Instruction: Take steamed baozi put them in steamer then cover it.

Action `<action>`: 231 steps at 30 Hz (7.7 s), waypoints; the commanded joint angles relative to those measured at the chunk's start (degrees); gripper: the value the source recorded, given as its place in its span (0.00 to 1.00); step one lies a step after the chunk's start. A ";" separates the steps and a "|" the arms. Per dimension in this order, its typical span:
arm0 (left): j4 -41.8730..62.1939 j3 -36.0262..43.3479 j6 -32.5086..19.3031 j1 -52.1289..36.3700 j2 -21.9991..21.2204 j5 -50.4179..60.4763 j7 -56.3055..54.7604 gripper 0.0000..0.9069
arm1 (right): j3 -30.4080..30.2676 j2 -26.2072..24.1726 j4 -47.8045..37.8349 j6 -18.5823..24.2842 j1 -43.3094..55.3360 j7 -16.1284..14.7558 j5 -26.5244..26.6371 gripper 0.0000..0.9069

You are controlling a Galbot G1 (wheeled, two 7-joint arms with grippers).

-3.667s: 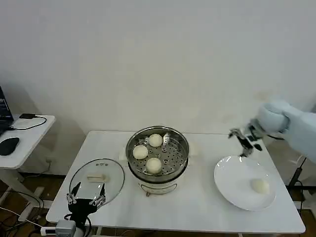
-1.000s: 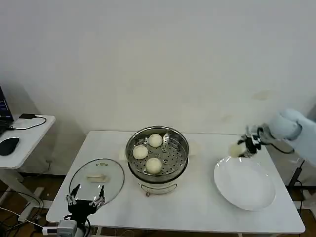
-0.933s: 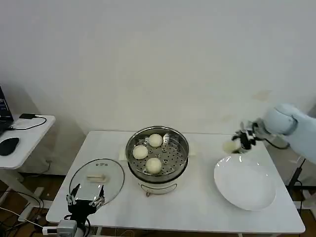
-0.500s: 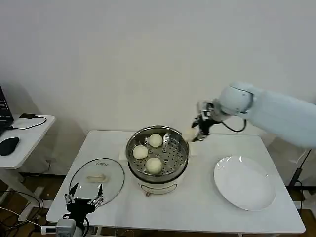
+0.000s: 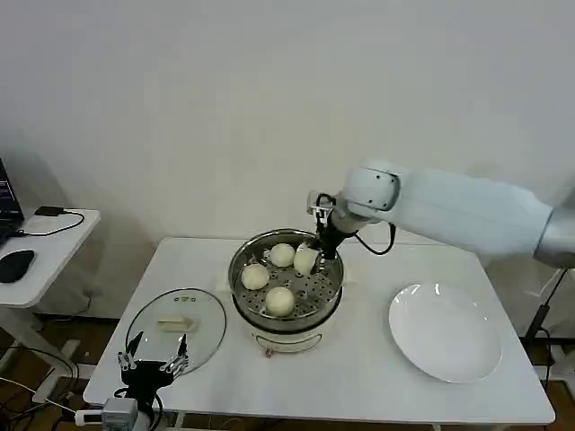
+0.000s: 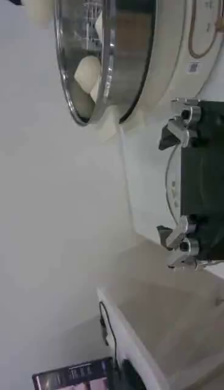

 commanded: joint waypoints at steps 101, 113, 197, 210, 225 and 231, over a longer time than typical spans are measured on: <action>18.16 -3.25 -13.92 -1.88 4.49 59.60 -0.66 1.00 | 137.79 14.84 31.87 46.46 -130.20 30.39 -22.38 1.00; 28.02 1.77 -14.84 -8.59 7.78 70.96 -0.90 1.00 | 138.34 16.94 32.77 46.04 -129.27 32.09 -21.79 1.00; 44.82 9.02 -14.86 -28.29 8.36 73.03 -1.59 0.00 | 141.43 19.76 34.61 46.05 -131.77 33.27 -21.19 1.00; 22.60 -0.20 -7.79 -17.19 13.84 63.49 -1.07 0.00 | 140.80 19.85 34.92 45.98 -130.93 32.92 -22.16 1.00; 11.40 5.73 8.88 -24.04 21.85 54.83 8.73 0.00 | 138.89 20.95 34.23 47.78 -129.32 33.26 -31.15 1.00; 14.30 18.82 14.87 -36.92 21.65 56.32 11.06 0.00 | 137.31 22.05 34.04 47.40 -127.67 33.93 -32.58 1.00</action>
